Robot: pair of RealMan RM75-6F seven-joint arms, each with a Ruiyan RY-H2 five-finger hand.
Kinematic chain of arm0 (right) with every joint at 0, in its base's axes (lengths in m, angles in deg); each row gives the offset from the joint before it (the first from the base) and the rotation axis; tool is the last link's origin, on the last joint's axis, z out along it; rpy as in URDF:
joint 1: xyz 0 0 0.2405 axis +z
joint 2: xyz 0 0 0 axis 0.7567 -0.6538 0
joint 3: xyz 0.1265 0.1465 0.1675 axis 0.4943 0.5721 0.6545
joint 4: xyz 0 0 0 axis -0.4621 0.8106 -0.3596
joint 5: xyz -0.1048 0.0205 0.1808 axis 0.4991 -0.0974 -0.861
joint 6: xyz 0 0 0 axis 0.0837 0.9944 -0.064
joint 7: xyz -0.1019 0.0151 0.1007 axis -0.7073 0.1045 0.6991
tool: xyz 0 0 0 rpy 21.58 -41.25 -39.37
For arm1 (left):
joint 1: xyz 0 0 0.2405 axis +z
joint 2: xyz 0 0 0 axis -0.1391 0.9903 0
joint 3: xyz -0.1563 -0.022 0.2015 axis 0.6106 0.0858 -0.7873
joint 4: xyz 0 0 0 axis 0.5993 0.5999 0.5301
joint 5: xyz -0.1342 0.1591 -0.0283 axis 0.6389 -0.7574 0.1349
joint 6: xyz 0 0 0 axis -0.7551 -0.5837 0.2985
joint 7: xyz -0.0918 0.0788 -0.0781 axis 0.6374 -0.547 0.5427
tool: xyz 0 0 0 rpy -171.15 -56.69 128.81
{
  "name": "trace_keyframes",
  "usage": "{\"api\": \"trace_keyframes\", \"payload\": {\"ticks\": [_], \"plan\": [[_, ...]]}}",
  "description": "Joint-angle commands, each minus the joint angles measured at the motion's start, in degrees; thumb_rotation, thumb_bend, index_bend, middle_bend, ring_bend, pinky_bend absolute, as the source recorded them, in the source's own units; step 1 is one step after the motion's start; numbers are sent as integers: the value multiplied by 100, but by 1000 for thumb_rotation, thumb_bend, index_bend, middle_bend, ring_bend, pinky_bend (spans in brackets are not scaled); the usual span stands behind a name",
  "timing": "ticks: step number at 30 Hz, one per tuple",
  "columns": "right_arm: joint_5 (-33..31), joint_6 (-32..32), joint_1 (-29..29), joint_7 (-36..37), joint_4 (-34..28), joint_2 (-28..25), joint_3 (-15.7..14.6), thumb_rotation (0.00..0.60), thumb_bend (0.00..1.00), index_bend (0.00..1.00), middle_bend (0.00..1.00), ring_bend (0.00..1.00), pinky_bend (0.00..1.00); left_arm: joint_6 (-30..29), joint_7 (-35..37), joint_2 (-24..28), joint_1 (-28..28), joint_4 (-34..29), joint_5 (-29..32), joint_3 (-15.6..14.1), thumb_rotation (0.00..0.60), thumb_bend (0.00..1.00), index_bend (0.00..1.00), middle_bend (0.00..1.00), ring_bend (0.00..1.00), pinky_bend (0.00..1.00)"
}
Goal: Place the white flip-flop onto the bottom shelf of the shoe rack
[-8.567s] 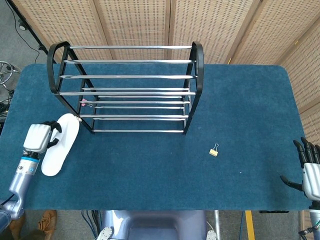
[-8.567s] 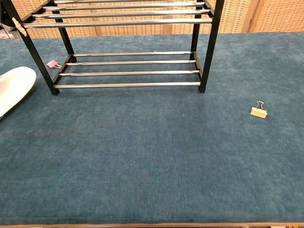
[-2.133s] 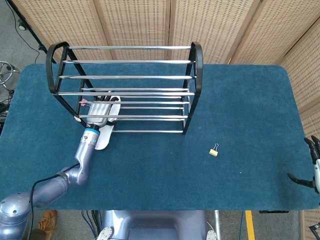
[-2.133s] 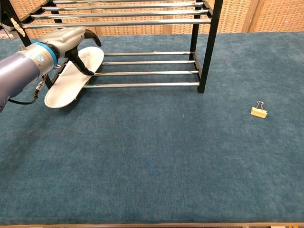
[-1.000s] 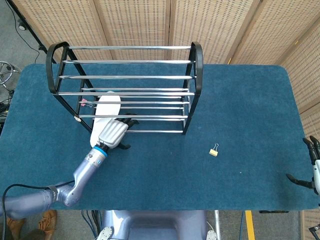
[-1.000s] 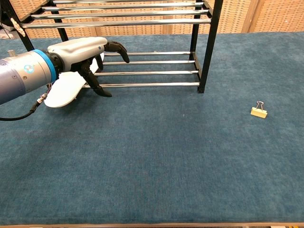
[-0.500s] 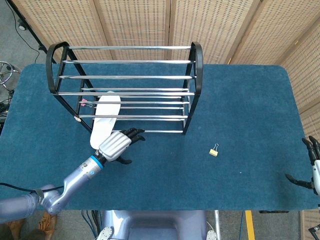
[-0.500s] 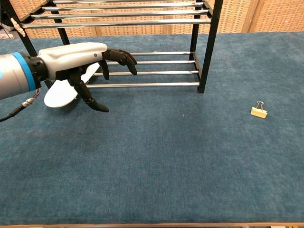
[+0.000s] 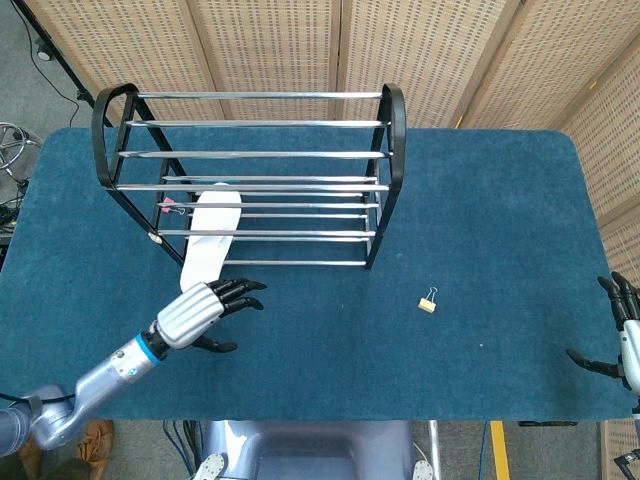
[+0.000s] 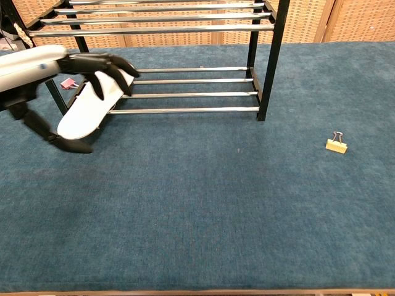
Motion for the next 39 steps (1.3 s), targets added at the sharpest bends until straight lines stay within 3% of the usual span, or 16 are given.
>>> {"api": "trace_keyframes", "payload": {"ticks": [1, 5, 8, 18, 20, 22, 26, 39], "plan": [[15, -13, 13, -12, 5, 8, -7, 600, 0, 0, 0, 0, 0, -739, 318, 110, 483, 358, -336, -353, 600, 41, 337, 189, 189, 349], [56, -5, 21, -22, -8, 14, -23, 600, 0, 0, 0, 0, 0, -1283, 298, 205, 815, 506, -394, -424, 600, 41, 340, 191, 187, 349], [120, 39, 24, -42, -38, 11, -32, 600, 0, 0, 0, 0, 0, -1767, 183, 416, 1233, 440, -184, -410, 600, 41, 340, 191, 166, 280], [256, 132, 12, -44, -117, -14, -72, 600, 0, 0, 0, 0, 0, -1949, -50, 1139, 1943, -325, 613, -375, 600, 36, 287, 125, 37, 99], [277, 156, 8, -39, -127, -20, -74, 600, 0, 0, 0, 0, 0, -1934, -212, 1276, 2077, -513, 793, -364, 600, 32, 235, 66, 8, 39], [319, 194, 2, -22, -145, -33, -81, 600, 0, 0, 0, 0, 0, -1735, -712, 1660, 2374, -985, 1374, -409, 600, 31, 145, 8, 0, 1], [372, 247, -7, -4, -168, -48, -90, 600, 0, 0, 0, 0, 0, -1448, -987, 1899, 2493, -1345, 1763, -340, 600, 27, 14, 0, 0, 0], [373, 339, -7, -423, -180, 72, -105, 600, 0, 0, 0, 0, 0, -898, -1112, 1920, 2638, -1289, 2109, -48, 600, 0, 0, 0, 0, 0]]}}
